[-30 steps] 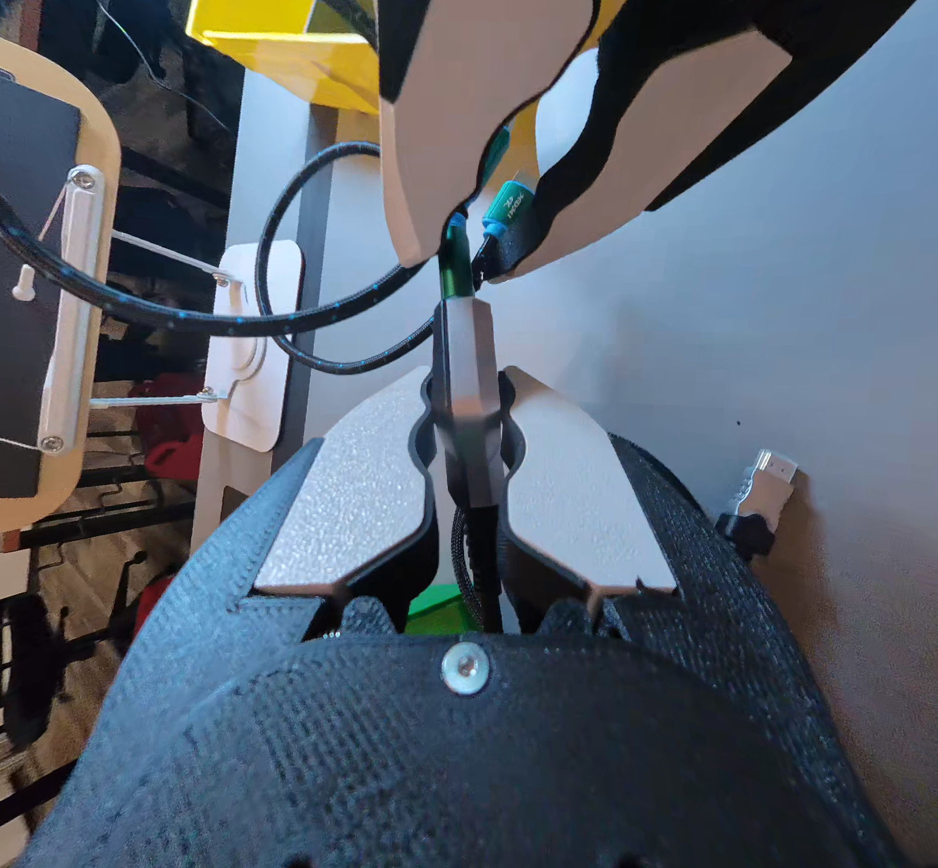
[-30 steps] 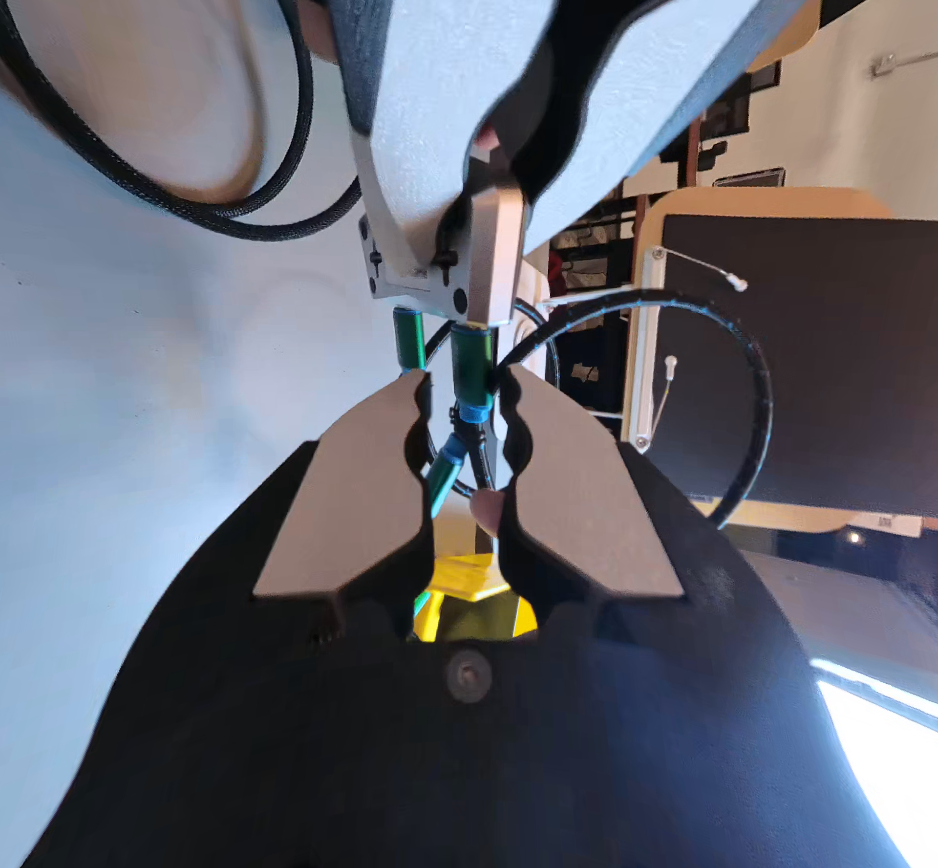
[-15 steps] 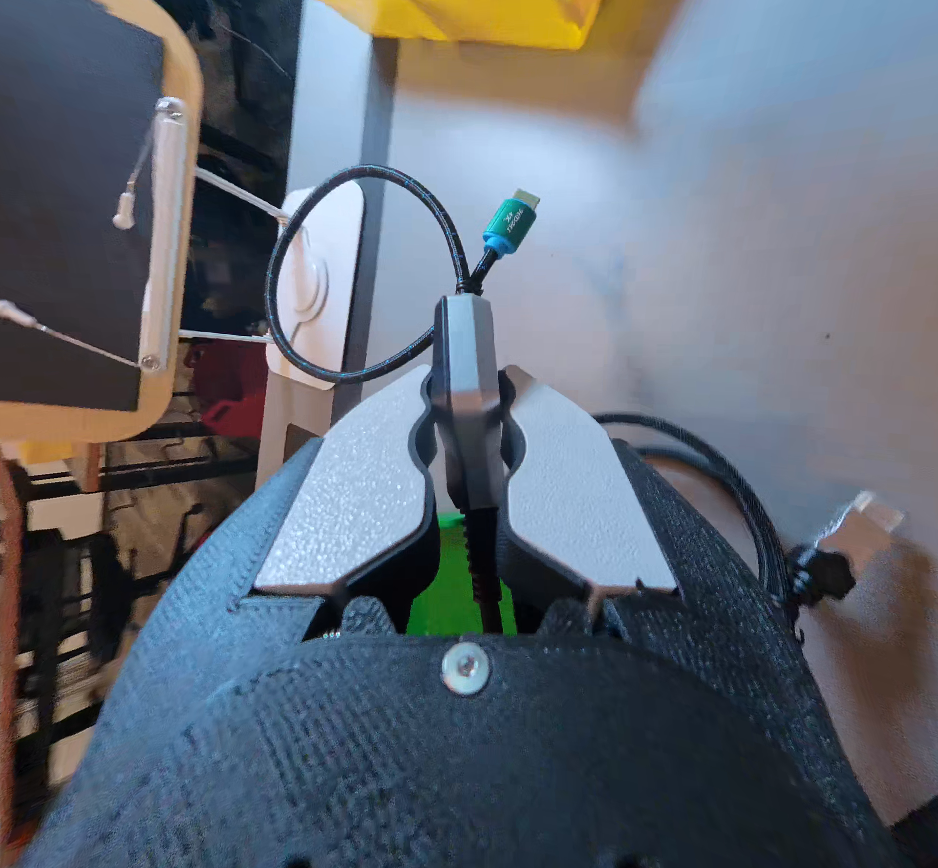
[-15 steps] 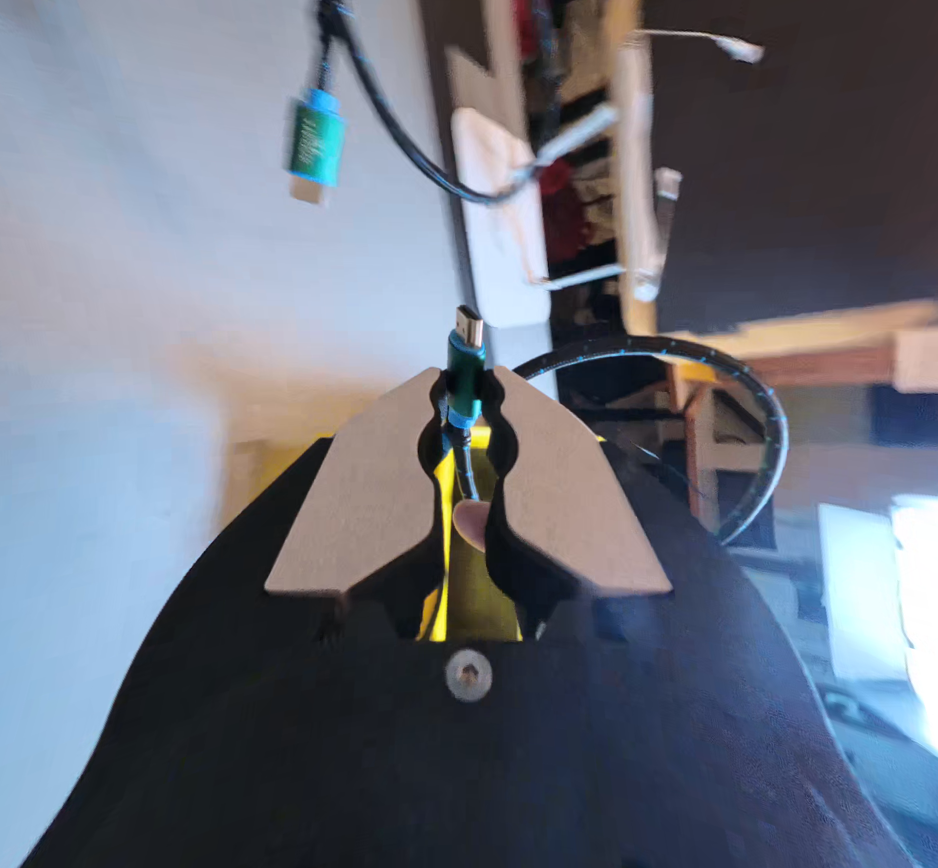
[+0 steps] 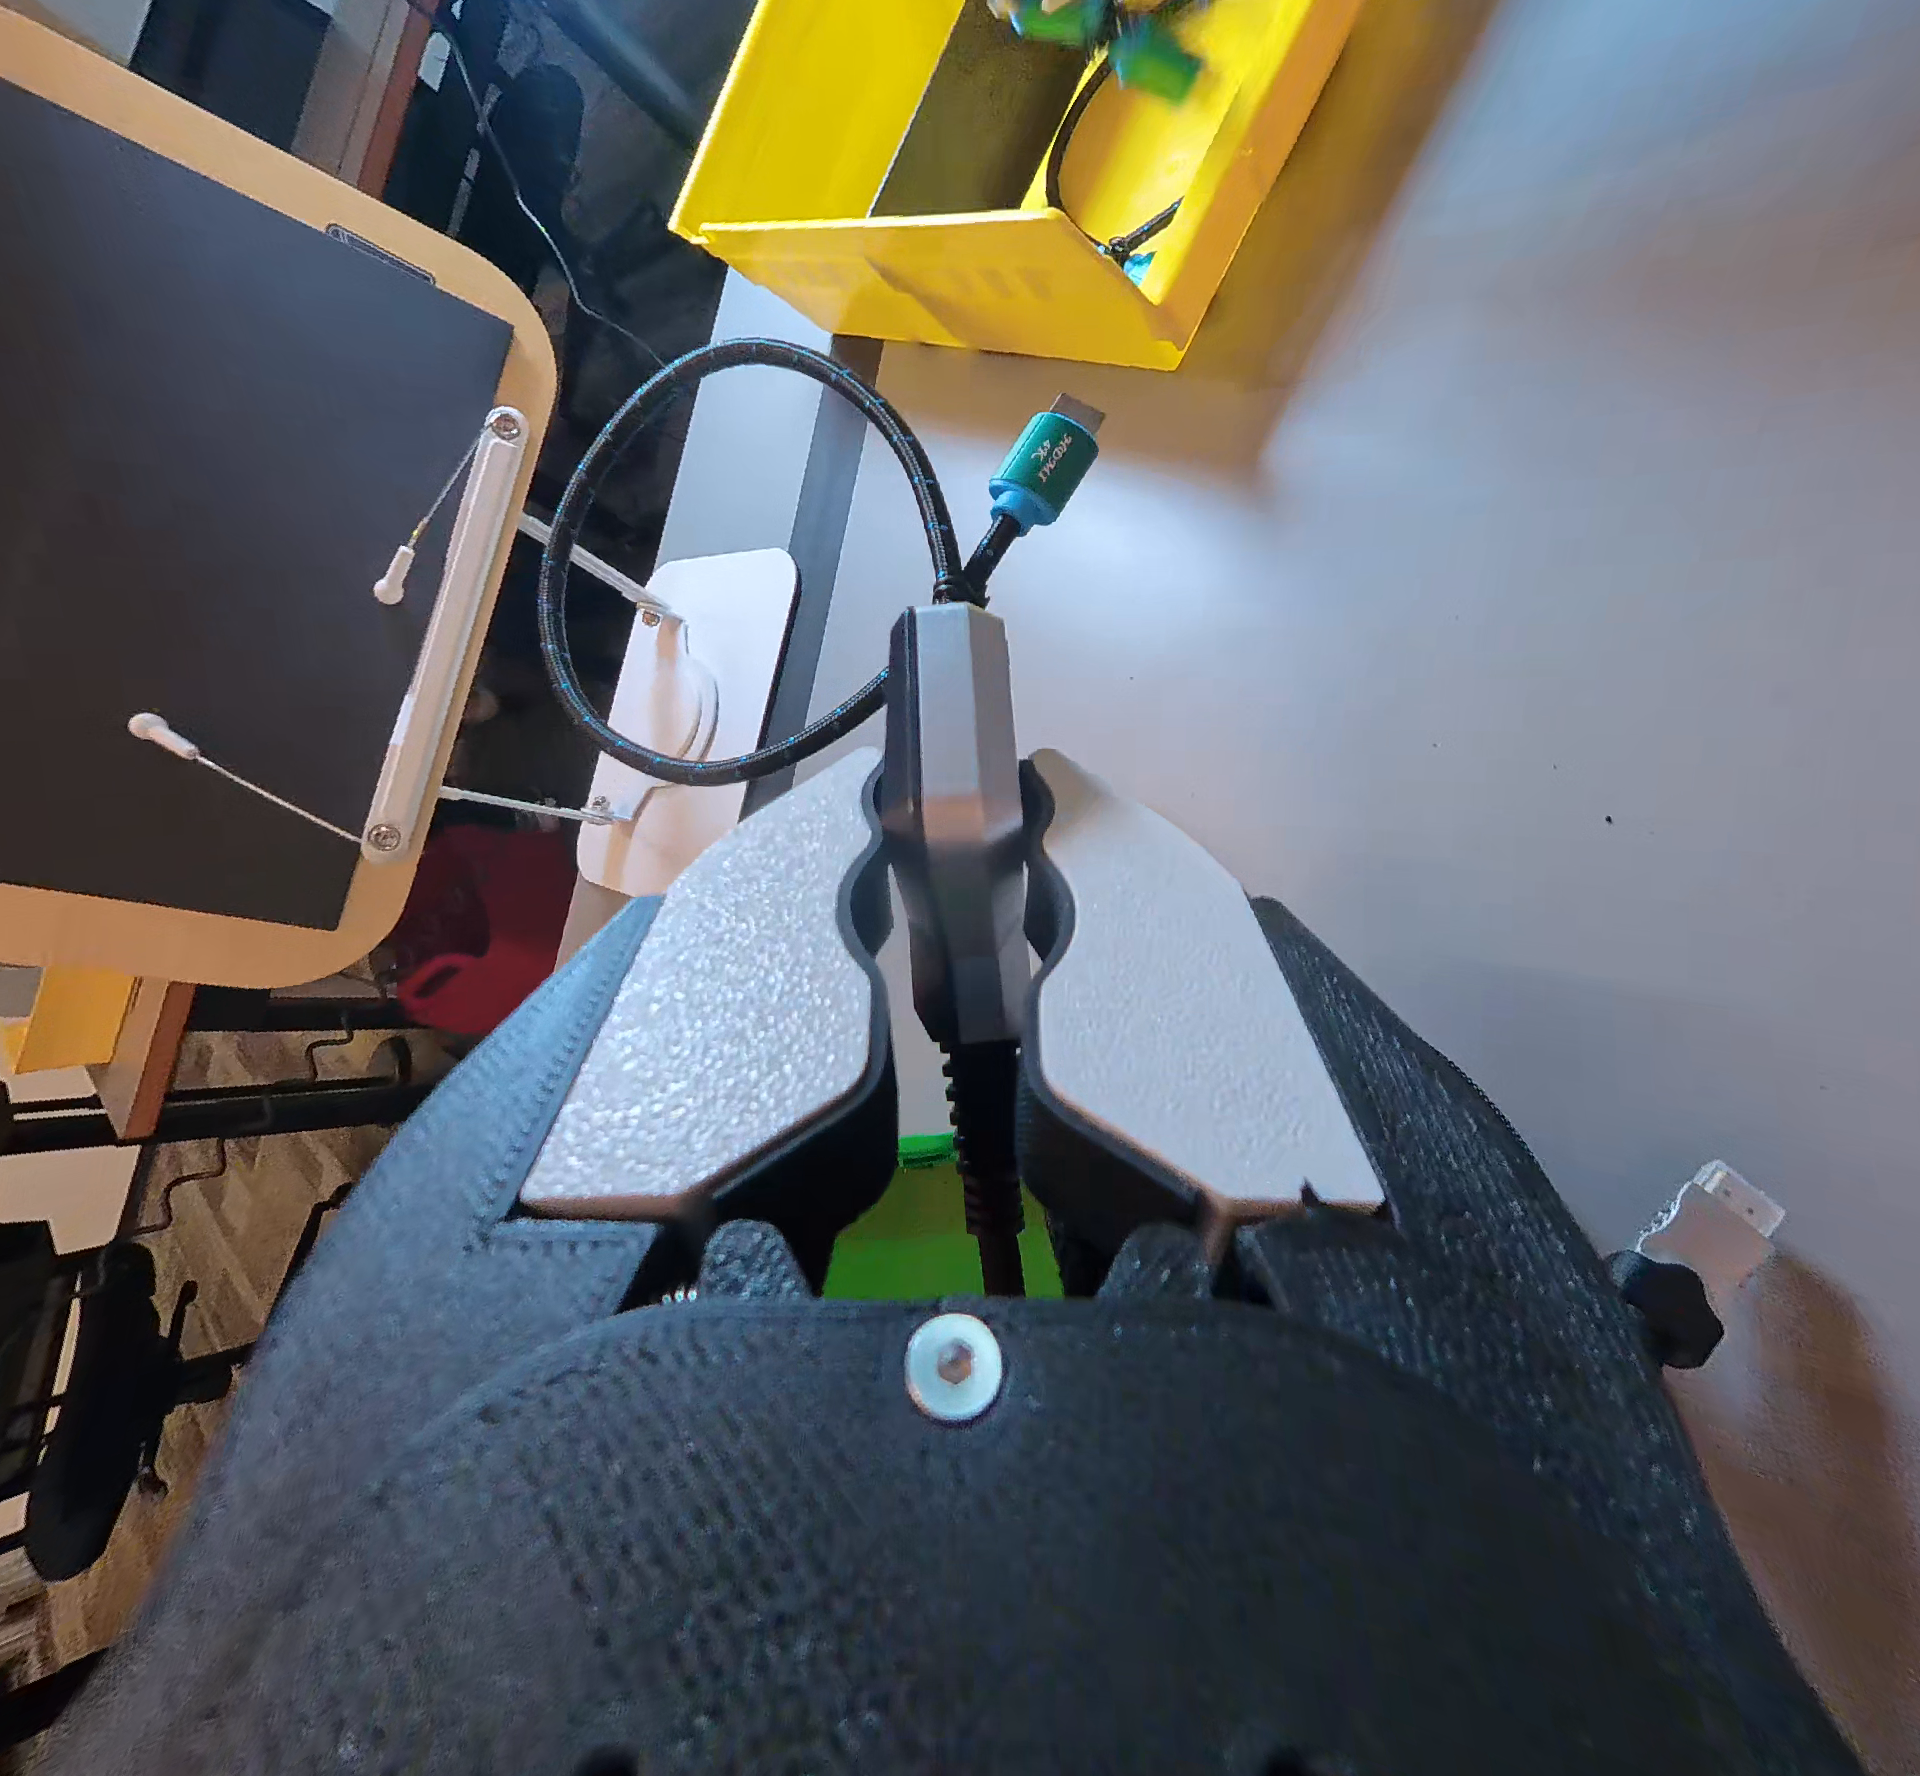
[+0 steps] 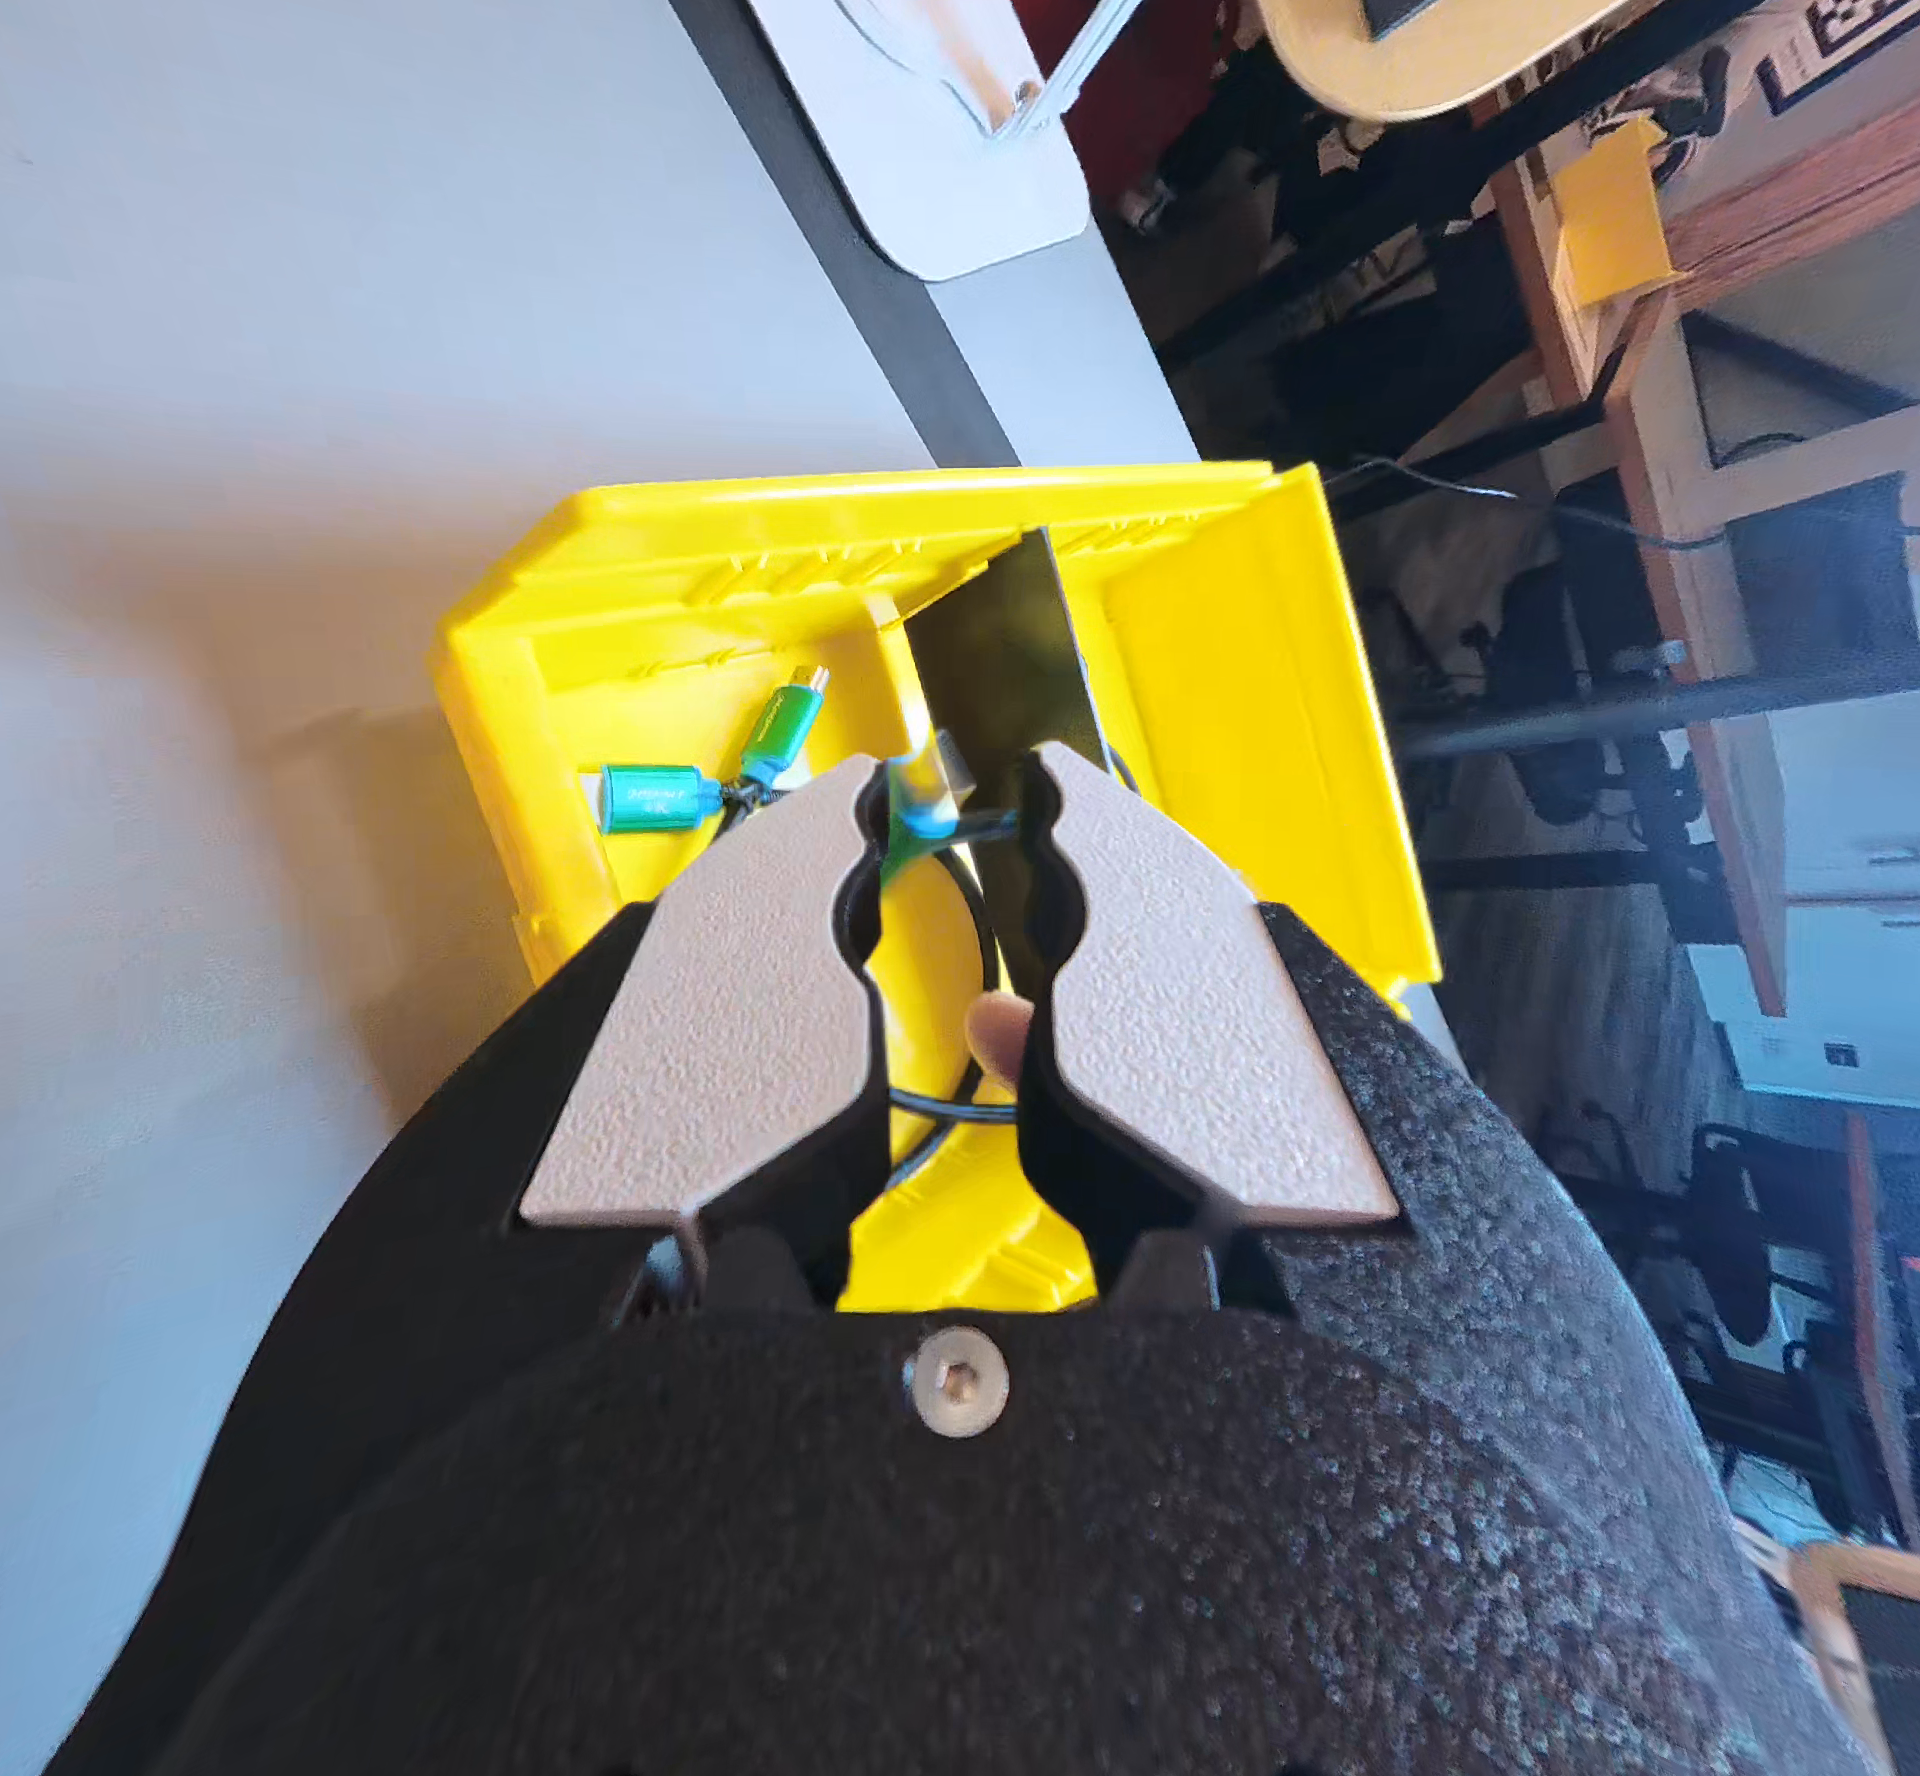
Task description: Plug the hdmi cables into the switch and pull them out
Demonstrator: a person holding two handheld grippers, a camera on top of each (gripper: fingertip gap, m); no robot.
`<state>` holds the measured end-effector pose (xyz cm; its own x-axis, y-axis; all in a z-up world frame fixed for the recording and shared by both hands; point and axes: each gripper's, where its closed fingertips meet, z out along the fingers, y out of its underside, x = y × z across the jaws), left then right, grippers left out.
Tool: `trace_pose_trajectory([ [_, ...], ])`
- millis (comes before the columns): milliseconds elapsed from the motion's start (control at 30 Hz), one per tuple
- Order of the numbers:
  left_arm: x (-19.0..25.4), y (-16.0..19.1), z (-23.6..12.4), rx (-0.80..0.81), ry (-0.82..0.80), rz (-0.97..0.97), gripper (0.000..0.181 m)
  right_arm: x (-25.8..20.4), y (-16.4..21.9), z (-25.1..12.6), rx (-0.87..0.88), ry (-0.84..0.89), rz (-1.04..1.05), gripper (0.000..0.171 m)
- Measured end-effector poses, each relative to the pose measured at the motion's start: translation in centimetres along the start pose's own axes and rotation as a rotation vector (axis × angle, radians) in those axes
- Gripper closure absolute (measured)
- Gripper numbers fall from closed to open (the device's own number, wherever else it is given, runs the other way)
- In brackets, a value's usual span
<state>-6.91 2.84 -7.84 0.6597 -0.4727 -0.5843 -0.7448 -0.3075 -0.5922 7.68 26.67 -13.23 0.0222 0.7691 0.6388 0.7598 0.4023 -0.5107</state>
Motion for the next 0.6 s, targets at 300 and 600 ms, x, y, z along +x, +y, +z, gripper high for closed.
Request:
trace_pose_trajectory([
  [300,0.7,-0.7,0.0,0.024,0.021,0.029,0.160,-1.8,-9.8,-6.7,0.422,-0.035,-0.020,0.144],
  [600,3.7,-2.0,1.6,0.013,0.078,0.125,0.160,-13.9,-15.3,-6.4,0.398,-0.194,-0.408,0.143],
])
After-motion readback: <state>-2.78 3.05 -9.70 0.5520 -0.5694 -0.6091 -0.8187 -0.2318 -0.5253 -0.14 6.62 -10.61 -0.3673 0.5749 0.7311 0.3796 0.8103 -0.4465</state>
